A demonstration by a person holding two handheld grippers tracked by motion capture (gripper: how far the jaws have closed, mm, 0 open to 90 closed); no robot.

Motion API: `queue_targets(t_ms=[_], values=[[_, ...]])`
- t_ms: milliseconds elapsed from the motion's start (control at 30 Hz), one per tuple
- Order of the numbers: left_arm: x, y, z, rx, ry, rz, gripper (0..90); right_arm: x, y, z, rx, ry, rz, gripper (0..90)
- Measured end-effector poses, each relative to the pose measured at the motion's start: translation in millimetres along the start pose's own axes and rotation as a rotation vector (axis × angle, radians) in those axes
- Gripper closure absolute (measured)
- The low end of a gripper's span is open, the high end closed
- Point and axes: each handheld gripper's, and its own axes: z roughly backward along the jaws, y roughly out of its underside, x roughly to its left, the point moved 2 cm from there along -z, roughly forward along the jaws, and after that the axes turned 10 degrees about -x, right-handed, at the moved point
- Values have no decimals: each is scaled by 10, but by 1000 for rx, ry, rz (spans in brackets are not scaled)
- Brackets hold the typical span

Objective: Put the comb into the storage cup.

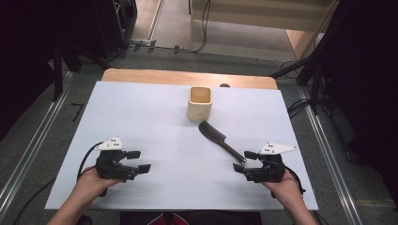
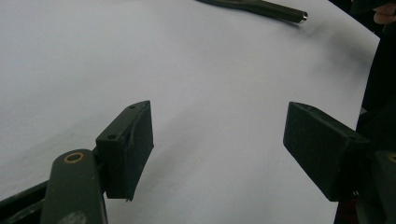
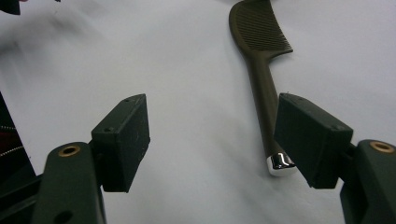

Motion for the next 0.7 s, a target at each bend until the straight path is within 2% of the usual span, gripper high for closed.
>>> queue_targets(t_ms=[133,367,700], values=[[6,-2,2,-1,-1,-2,251,-24,-53,5,-25,-3,7,243],[2,-3,-2,-4,2,-1,251,-83,-121,-31,-31,18,12,243],[4,-7,0,-6,2,-1,252,-232,-313,-105,-67,24,43,243]])
